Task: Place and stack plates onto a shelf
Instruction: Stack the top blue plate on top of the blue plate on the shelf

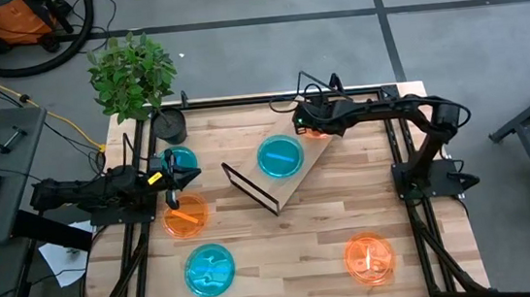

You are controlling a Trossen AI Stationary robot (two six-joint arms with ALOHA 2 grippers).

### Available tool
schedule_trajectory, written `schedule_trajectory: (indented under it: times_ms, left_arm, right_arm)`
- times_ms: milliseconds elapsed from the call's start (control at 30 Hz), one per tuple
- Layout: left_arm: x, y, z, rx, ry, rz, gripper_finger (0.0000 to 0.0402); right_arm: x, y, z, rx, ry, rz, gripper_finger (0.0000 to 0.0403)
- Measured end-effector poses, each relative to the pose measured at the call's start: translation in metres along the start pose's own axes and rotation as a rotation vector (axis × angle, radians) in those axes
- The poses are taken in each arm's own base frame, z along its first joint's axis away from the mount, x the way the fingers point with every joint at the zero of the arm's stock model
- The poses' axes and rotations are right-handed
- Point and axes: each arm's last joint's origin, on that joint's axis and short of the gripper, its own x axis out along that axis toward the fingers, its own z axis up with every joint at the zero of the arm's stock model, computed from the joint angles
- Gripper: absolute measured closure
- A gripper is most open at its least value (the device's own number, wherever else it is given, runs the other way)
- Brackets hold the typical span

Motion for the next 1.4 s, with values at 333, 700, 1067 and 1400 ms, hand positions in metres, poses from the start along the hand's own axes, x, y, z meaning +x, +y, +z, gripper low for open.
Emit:
schedule_trajectory:
  times_ms: [333,700,1067,1400]
  left_arm:
    - [0.000,0.000,0.000,-0.001,-0.001,0.000,0.0401]
    - [0.000,0.000,0.000,-0.001,-0.001,0.000,0.0401]
    - [0.000,0.000,0.000,-0.001,-0.001,0.000,0.0401]
    - [0.000,0.000,0.000,-0.002,-0.001,-0.001,0.0401]
  right_arm:
    - [0.020,0.001,-0.003,-0.001,0.067,-0.006,0.0403]
    - [0.017,0.015,-0.008,0.024,0.076,0.096,0.0403]
    - [0.010,0.022,-0.018,-0.011,0.084,0.121,0.0403]
    - [-0.004,0.014,-0.010,0.002,0.070,0.135,0.0403]
